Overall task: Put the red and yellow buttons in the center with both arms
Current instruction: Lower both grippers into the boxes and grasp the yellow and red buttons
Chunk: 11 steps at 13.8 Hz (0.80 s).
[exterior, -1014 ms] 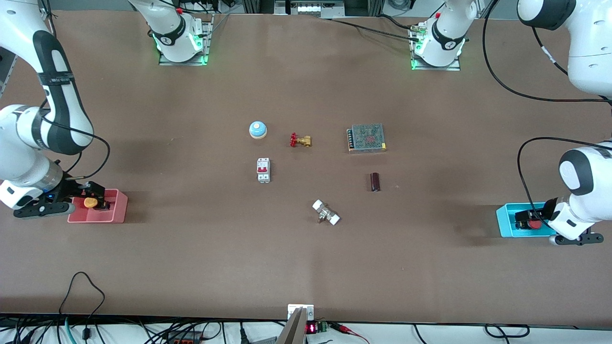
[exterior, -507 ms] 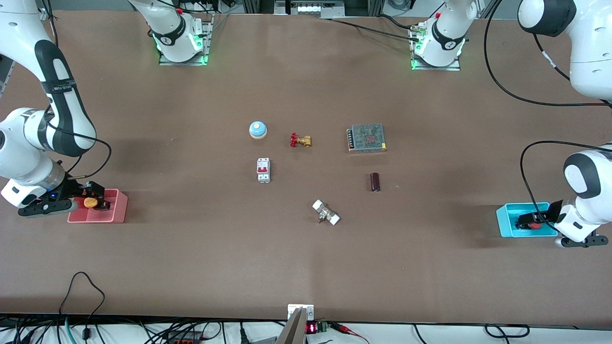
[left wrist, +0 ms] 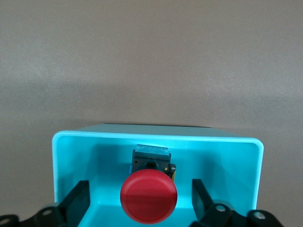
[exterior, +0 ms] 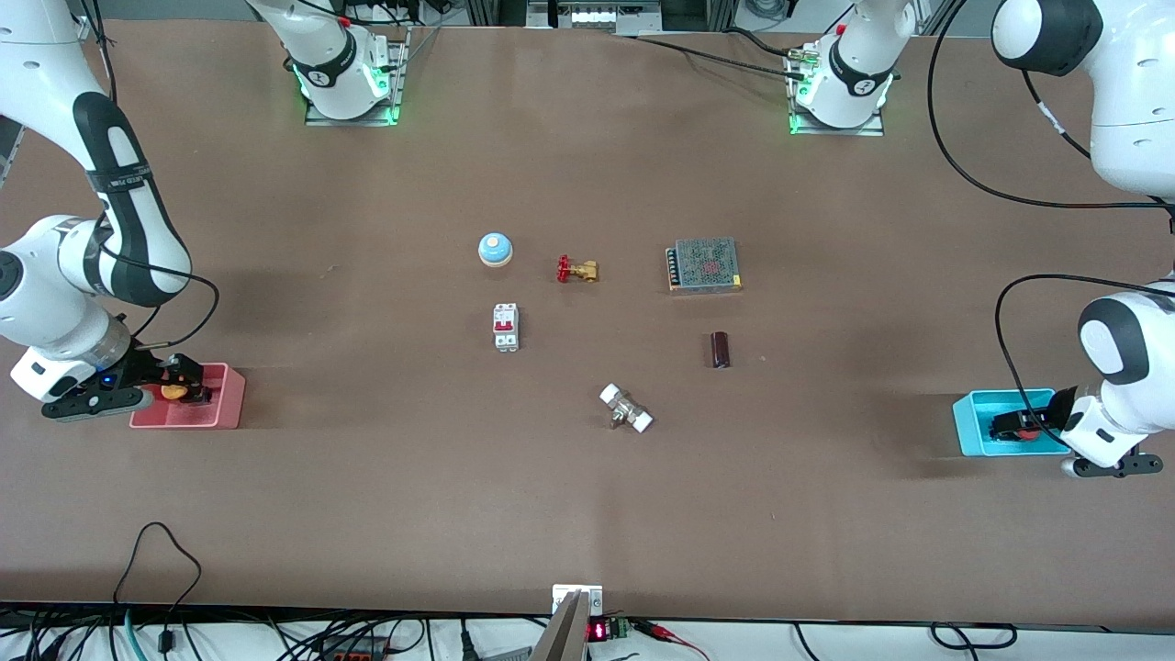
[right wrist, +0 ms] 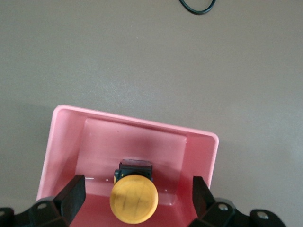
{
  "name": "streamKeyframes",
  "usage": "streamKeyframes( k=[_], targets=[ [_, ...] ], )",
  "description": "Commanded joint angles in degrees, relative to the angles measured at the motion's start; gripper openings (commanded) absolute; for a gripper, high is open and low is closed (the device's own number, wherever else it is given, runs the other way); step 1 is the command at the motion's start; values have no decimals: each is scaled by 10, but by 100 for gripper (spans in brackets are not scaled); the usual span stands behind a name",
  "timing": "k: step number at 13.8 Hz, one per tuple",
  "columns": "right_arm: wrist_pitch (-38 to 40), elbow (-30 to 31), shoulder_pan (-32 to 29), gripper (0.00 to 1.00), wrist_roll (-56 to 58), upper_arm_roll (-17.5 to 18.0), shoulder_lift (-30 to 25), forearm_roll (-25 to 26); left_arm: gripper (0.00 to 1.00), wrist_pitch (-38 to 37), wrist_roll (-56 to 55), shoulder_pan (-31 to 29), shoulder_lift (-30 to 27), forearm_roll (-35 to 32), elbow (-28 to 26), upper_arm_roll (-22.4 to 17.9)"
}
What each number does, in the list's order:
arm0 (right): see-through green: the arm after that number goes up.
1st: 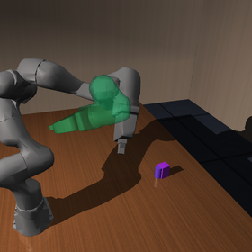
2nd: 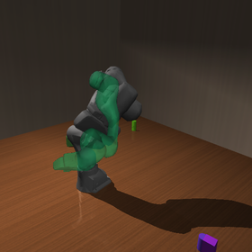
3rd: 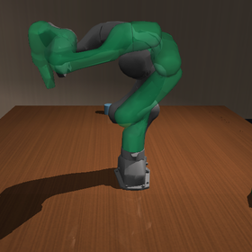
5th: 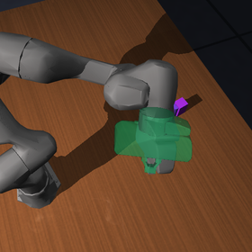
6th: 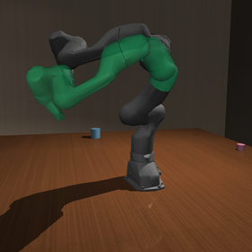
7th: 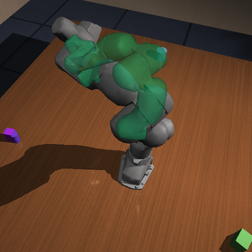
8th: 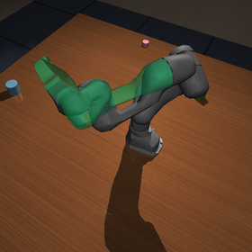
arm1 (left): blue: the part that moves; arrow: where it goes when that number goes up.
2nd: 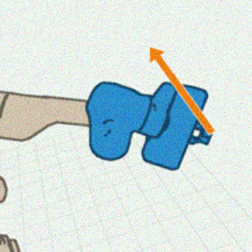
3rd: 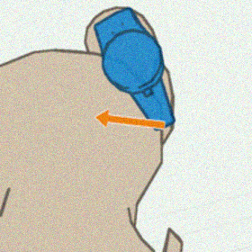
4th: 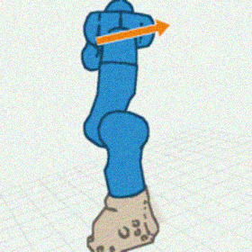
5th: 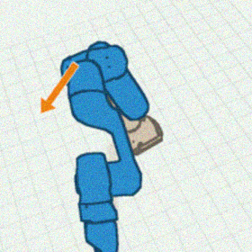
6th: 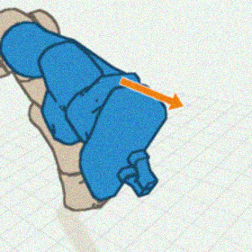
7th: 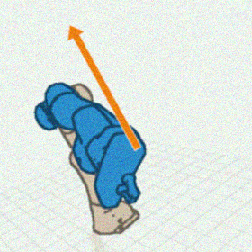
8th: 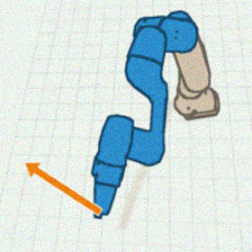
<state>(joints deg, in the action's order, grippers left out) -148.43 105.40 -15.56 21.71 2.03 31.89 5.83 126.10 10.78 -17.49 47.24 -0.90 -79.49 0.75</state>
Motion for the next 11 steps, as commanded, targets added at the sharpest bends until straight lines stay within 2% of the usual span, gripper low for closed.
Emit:
streamKeyframes(
  k=[1,3,4,8,11],
  targets=[
    [-18,5,-6,100,8,3,3,8,88,-4,21,4,9,13,18,-6],
    [-20,5,-6,100,8,3,7,8,80,-4,21,4,9,11,19,-5],
    [-20,4,-6,96,8,3,8,8,76,-4,21,4,9,11,19,-6],
    [-20,3,-6,60,28,3,11,8,63,-4,21,5,9,10,18,-5],
    [-20,3,-6,39,30,3,11,8,53,-4,21,6,9,10,18,-6]
  ],
)
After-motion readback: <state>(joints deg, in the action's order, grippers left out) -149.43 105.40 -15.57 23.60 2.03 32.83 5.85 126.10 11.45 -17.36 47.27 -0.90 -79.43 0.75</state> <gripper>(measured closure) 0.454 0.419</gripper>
